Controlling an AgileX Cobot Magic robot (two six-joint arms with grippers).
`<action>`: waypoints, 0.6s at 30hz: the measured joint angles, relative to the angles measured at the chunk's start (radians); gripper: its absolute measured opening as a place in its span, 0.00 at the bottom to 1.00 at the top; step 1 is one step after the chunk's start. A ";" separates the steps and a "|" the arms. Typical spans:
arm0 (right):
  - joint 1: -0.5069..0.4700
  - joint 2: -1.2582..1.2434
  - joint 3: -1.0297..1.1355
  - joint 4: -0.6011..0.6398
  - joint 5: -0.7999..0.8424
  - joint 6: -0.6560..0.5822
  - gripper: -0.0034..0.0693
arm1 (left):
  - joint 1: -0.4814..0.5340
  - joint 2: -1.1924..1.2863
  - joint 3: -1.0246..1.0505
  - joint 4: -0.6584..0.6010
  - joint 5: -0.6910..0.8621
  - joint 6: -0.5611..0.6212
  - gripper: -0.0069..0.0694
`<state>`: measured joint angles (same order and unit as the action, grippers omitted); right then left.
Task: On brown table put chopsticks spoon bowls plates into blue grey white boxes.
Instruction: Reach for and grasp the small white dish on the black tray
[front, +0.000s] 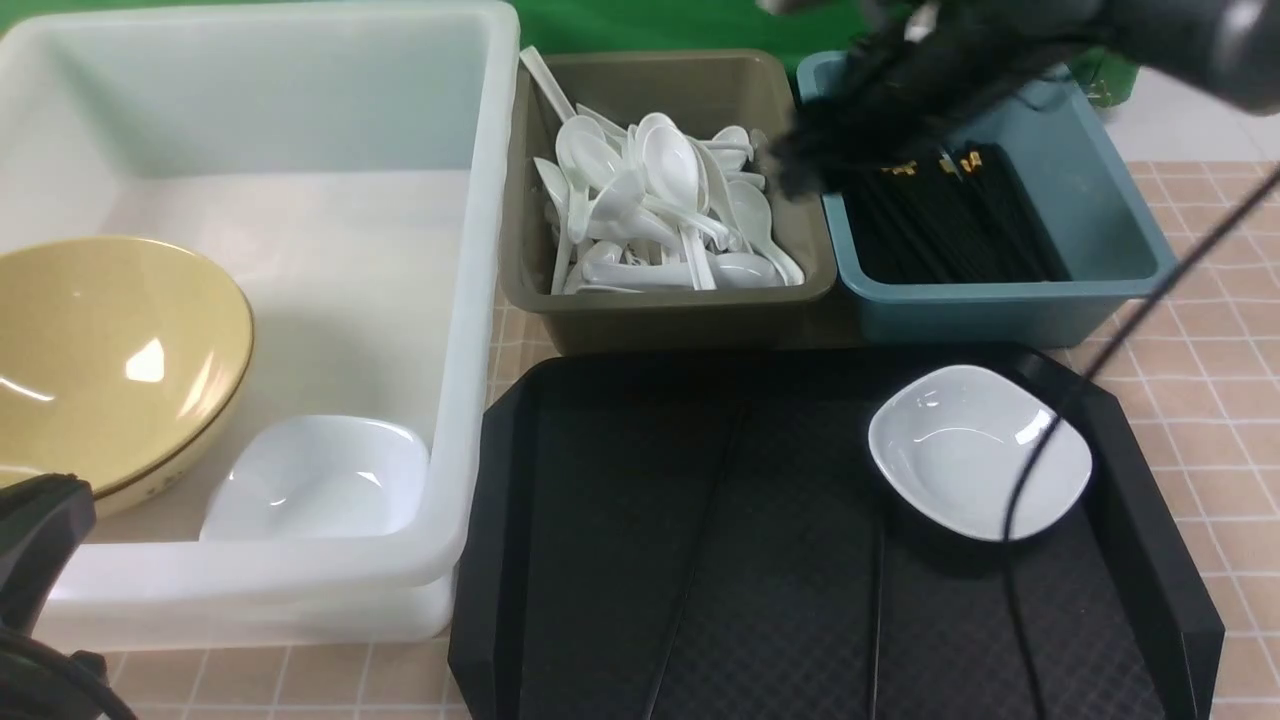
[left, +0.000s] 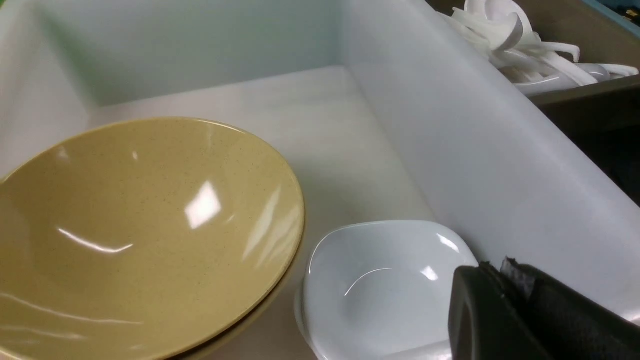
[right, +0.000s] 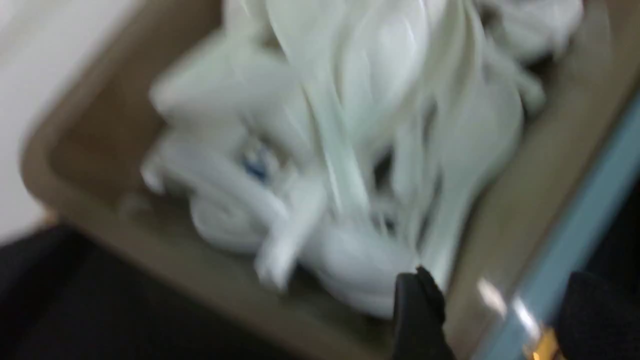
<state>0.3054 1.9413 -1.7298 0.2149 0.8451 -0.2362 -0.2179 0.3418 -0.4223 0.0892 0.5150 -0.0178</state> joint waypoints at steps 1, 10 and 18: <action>-0.036 -0.044 0.102 -0.005 0.016 0.004 0.62 | 0.000 0.000 0.000 0.000 0.000 0.000 0.10; -0.116 -0.176 0.525 -0.060 -0.109 0.010 0.67 | 0.000 -0.019 0.000 -0.008 -0.010 -0.001 0.10; -0.125 -0.113 0.538 -0.105 -0.192 -0.048 0.71 | 0.000 -0.019 0.000 -0.019 -0.011 -0.001 0.10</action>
<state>0.1808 1.8282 -1.1920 0.1098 0.6533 -0.2846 -0.2179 0.3230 -0.4223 0.0700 0.5041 -0.0186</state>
